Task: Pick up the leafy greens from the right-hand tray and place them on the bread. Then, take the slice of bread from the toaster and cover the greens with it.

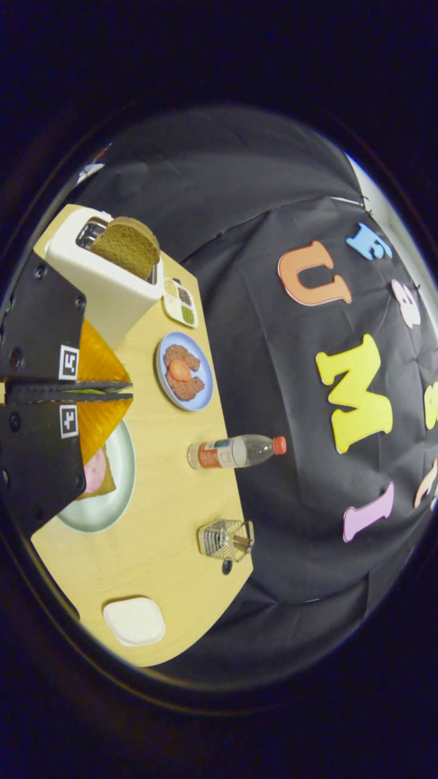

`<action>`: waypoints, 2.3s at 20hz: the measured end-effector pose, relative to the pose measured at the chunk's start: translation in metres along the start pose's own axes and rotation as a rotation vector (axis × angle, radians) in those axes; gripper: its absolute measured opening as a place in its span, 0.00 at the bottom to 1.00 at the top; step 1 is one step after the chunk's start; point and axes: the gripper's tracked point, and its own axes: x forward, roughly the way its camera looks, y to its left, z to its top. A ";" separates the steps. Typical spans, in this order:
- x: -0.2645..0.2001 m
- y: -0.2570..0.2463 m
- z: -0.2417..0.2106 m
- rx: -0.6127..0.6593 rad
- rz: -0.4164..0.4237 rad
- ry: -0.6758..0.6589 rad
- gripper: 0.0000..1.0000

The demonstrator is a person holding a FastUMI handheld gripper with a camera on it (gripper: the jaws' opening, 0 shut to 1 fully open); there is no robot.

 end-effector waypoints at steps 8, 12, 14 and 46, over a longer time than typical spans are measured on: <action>0.001 -0.053 0.004 -0.044 -0.117 -0.010 0.11; -0.008 -0.074 0.009 -0.060 -0.167 -0.013 0.24; -0.018 -0.079 0.018 -0.074 -0.181 -0.041 0.39; -0.037 0.182 -0.003 -0.230 -0.017 -0.078 0.93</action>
